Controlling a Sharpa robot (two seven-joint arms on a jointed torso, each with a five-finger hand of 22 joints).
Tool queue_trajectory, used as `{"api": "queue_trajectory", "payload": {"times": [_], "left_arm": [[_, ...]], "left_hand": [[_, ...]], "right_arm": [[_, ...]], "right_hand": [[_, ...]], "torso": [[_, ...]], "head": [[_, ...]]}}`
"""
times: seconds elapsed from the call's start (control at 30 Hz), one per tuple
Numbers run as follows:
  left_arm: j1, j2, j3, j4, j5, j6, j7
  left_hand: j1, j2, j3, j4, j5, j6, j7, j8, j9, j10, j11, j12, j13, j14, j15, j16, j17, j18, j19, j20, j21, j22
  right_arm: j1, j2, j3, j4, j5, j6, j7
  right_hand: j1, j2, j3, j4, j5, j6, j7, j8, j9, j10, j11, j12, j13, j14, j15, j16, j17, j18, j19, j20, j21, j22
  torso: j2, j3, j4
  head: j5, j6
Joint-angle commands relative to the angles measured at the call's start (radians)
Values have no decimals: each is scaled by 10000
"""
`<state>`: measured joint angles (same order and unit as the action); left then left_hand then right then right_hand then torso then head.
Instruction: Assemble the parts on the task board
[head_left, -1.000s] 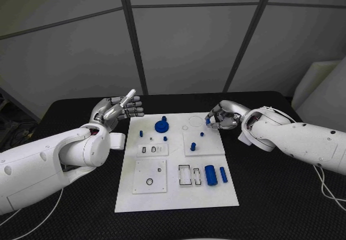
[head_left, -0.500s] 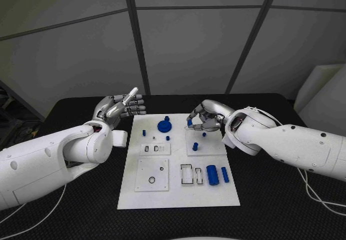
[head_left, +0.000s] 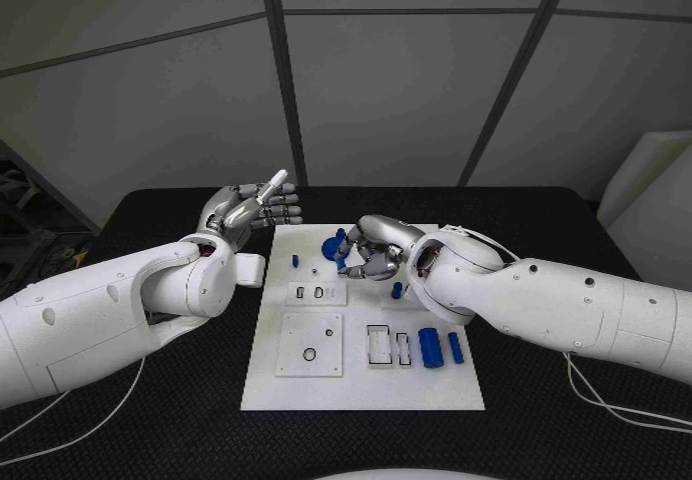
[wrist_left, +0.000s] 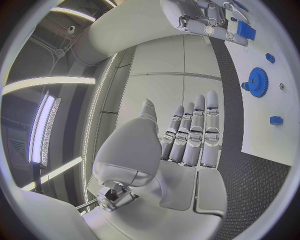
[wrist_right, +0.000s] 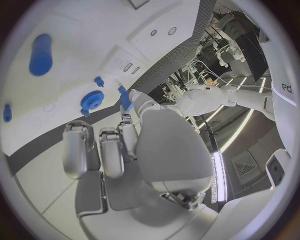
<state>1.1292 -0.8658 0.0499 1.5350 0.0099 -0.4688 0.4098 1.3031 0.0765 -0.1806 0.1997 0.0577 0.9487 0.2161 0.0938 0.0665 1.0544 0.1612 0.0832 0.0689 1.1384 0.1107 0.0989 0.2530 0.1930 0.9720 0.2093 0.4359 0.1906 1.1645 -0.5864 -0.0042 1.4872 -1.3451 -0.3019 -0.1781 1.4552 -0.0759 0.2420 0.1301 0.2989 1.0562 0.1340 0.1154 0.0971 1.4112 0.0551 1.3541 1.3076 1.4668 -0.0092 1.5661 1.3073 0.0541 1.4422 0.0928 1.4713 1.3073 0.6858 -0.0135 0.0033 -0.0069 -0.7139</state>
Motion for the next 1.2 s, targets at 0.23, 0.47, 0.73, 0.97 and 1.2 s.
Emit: {"api": "queue_trajectory", "payload": {"times": [0.23, 0.47, 0.73, 0.97, 1.2], "left_arm": [[19, 17, 8, 65, -125, 163, 2], [20, 37, 8, 68, -138, 172, -14], [20, 51, 8, 66, -141, 188, -26], [20, 38, 8, 76, -142, 192, -33], [21, 37, 9, 90, -142, 201, -37]], "left_hand": [[134, 3, 2, -37, 9, 26, 54, -39, 1, 27, 57, -57, 6, 25, 33, -47, 14, -115, -11, 68, -60, -15], [139, 3, -2, -47, 9, 33, 50, -37, 2, 37, 53, -55, 7, 29, 31, -53, 20, -114, -10, 68, -60, -15], [140, 0, -5, -50, 8, 34, 51, -38, 2, 39, 53, -55, 8, 30, 31, -55, 22, -114, -10, 68, -60, -15], [140, 0, -5, -50, 8, 34, 51, -38, 2, 39, 53, -55, 8, 30, 31, -55, 22, -114, -10, 68, -60, -15], [140, 0, -5, -50, 8, 34, 51, -38, 2, 39, 53, -55, 8, 30, 31, -55, 22, -114, -10, 68, -60, -15]], "right_arm": [[-192, 345, -129, -110, -989, 235, -761], [-305, 581, -207, -206, -1272, 46, -856], [-413, 796, -226, -353, -1410, -53, -895], [-480, 909, -230, -526, -1440, 26, -894], [-530, 987, -231, -668, -1445, 121, -893]], "right_hand": [[-92, -16, 41, -3, 95, 27, 14, 45, 10, -7, -44, -44, 524, 1039, -83, 47, 2635, -121, 46, 9, 32, 754], [-161, -36, 52, 8, 168, 7, 19, 32, 3, -12, -39, -55, 518, 1039, -80, 47, 2635, -123, 51, 8, 36, 763], [-188, -48, 53, 13, 189, -4, 23, 25, 0, -7, -36, -52, 523, 1039, -78, 47, 2635, -125, 56, 9, 39, 771], [-208, -58, 50, 17, 187, -10, 25, 21, -2, 1, -34, -41, 534, 1039, -77, 47, 2635, -126, 59, 9, 42, 776], [-222, -66, 47, 19, 184, -15, 27, 18, -3, -10, -32, -58, 518, 1039, -76, 47, 2635, -124, 54, 10, 37, 768]], "torso": [[13, 18, -6], [9, 20, -12], [15, 19, -6], [10, 14, -10], [5, 19, -12]], "head": [[84, -66], [101, -91], [101, -98], [127, -119], [146, -148]]}}
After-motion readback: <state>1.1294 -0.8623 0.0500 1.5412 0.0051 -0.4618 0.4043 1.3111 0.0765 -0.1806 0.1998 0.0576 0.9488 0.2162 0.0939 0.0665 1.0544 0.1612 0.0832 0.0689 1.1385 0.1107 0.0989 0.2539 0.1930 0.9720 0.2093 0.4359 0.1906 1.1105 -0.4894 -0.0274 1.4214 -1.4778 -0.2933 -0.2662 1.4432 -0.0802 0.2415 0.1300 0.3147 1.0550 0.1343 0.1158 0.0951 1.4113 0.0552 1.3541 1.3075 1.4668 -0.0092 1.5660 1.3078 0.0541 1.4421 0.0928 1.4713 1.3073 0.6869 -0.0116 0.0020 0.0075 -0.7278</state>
